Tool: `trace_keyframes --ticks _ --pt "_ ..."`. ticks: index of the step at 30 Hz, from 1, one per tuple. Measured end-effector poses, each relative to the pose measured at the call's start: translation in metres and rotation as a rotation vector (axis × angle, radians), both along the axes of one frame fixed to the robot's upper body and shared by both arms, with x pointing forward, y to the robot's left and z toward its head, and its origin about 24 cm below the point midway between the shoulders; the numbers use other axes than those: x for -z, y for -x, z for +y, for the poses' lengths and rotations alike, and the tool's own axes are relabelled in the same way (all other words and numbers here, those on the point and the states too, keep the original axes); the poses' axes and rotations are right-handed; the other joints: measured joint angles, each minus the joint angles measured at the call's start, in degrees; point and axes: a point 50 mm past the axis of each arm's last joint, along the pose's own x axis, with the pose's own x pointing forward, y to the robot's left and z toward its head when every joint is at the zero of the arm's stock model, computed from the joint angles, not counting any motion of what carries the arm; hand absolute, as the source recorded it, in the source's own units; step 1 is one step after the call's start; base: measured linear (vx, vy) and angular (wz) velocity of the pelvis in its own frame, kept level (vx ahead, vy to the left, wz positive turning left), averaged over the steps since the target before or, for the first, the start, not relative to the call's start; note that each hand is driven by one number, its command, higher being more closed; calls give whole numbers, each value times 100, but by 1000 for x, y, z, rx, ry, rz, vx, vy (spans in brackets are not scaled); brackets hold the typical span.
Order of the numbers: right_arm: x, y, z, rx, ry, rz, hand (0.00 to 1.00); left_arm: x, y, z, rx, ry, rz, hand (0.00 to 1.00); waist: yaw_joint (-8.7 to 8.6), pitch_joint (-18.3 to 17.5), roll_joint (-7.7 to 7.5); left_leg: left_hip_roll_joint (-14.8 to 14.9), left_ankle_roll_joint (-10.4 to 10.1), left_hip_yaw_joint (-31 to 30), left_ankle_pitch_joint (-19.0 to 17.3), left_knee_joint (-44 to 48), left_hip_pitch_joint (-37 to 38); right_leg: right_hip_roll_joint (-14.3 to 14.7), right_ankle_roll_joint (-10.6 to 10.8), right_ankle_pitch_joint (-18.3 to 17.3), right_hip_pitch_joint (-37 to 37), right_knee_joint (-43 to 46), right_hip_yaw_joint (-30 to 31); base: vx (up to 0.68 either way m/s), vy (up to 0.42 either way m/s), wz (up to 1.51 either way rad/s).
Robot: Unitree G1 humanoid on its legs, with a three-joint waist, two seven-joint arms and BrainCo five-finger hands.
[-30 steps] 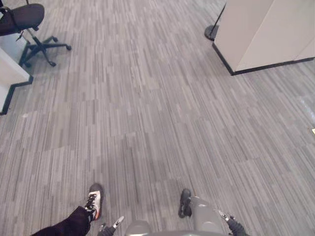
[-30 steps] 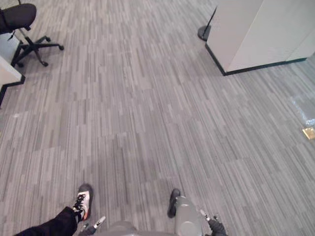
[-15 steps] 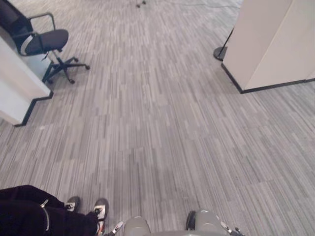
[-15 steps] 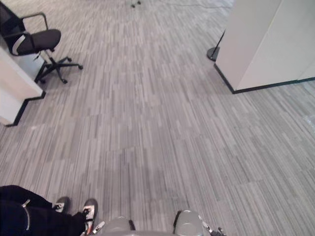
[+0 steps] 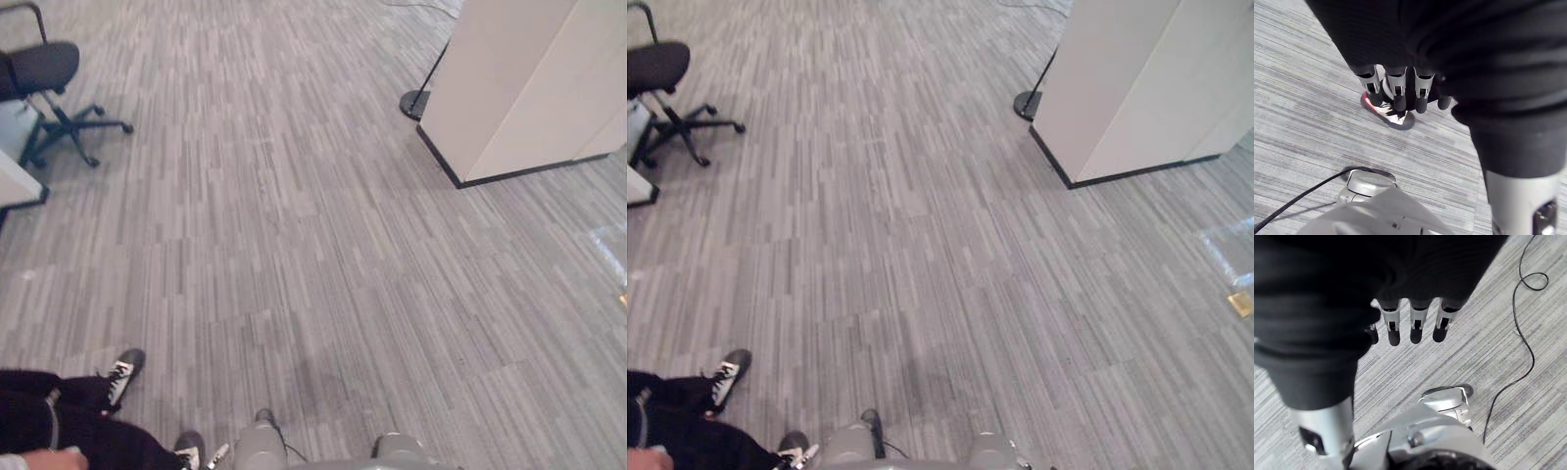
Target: Organize washtable
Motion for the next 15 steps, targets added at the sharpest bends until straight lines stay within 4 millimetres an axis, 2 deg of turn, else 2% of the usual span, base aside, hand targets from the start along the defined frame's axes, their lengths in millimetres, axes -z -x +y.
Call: trace_keyframes --ticks 3,4,5,6,7,8,9,10,11,13,14,15 --pt "1 -6 3 -5 -9 -8 0 -1 0 3 -2 -8 -3 0 75 11 -49 -83 -35 -290 -107 401 -177 -19 76 44 84 -104 68 122 53 1" --pt "0 -8 1 -9 -6 -12 0 0 -1 0 0 -2 -5 0 172 38 -5 -71 -72 -429 -244 634 -206 -19 108 24 76 -7 196 84 66 -31" --pt "-1 -9 -3 -17 6 -15 0 0 1 -4 18 7 3 0 188 52 35 -130 -32 -570 -543 783 -226 -109 262 -93 74 93 257 131 124 -33" --pt "-1 -10 -6 -19 13 -18 0 1 1 -6 30 14 8 0 175 57 94 -179 31 -603 -737 788 -186 -144 325 -174 42 248 295 117 148 -24" --pt "-3 -15 -11 -17 29 -36 0 2 -2 -10 54 23 8 0 148 128 257 -199 -1 -608 -999 862 -137 -175 271 -214 -229 915 366 75 202 -17" --pt "-5 -21 -13 -24 37 -65 0 2 -5 -10 92 19 8 0 97 200 214 -353 91 -555 -1169 1019 -126 -377 -63 -5 -924 2324 714 8 140 -7" --pt "-5 -21 -13 -23 34 -67 0 1 -6 -8 107 13 9 0 51 206 202 -408 135 -566 -1219 1068 -86 -418 -256 172 -1114 2742 862 53 176 17" --pt "-5 -22 -12 -26 31 -70 0 1 -7 -7 136 8 12 0 -49 219 179 -517 209 -632 -1286 1103 55 -398 -269 667 -1303 3307 1221 93 96 33" --pt "-5 -21 -11 -33 27 -64 0 0 -7 -6 147 5 14 0 -91 219 178 -564 248 -679 -1309 1099 125 -372 -232 936 -1360 3475 1350 163 138 53" --pt "-5 -18 -10 -32 22 -57 0 0 -10 -6 176 1 8 0 -218 228 220 -681 340 -947 -1354 1004 369 -238 -148 2131 -1469 3858 1662 192 77 63" --pt "-6 -14 -13 -28 38 -59 0 -2 -17 -10 179 1 -20 0 -206 228 363 -650 412 -1074 -1378 964 400 -83 -26 1980 -1671 4210 1879 212 42 54" --pt "-6 -14 -12 -31 36 -59 0 -2 -20 -9 178 -5 -30 0 -185 229 330 -652 428 -1111 -1387 941 397 -22 -68 1584 -1792 4314 1905 211 23 46"
